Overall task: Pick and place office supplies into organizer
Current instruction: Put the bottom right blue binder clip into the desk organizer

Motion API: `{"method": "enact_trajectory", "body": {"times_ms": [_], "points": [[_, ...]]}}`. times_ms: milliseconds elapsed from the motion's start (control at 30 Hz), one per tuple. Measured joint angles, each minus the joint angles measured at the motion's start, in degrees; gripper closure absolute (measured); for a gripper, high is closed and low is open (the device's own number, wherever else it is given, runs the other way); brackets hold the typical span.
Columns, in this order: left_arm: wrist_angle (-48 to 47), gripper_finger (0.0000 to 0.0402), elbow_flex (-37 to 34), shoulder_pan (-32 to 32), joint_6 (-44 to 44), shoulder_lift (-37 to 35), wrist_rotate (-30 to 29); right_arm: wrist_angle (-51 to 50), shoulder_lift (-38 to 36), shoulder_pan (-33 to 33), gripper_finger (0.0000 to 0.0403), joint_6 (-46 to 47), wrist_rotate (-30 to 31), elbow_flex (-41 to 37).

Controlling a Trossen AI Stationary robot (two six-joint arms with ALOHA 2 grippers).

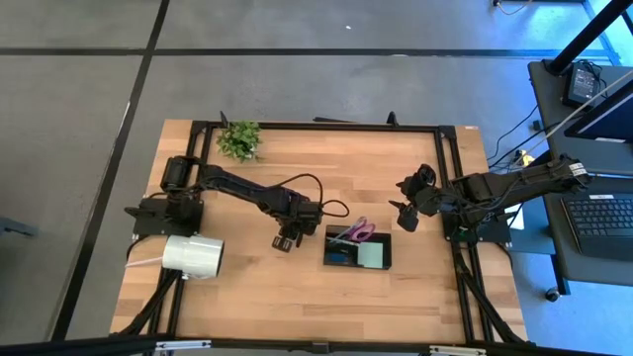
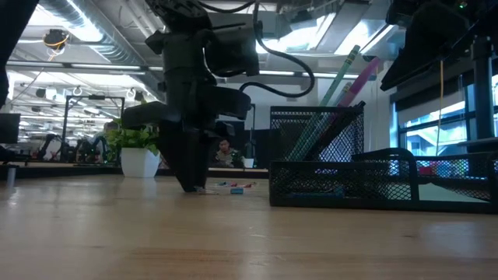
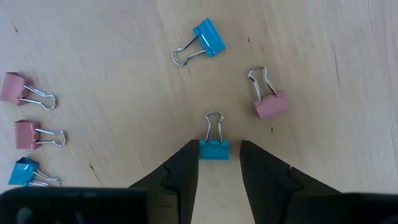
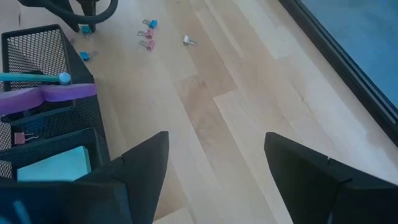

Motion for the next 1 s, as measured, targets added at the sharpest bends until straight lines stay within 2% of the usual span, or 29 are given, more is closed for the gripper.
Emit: {"method": "enact_trajectory", "body": {"times_ms": [533,1000], "points": [[0.2,0.0337,-0.1,-1.7,0.0,-0.6,-1.2,0.0,0.0,0.0,0.0134,0.0,0.0,0.0],[1.1,0.034,-0.3,-5.4,-8.4,-10.8,-0.6,0.5,0.0,0.0,0.0134,1.4,0.0,0.0]]}}
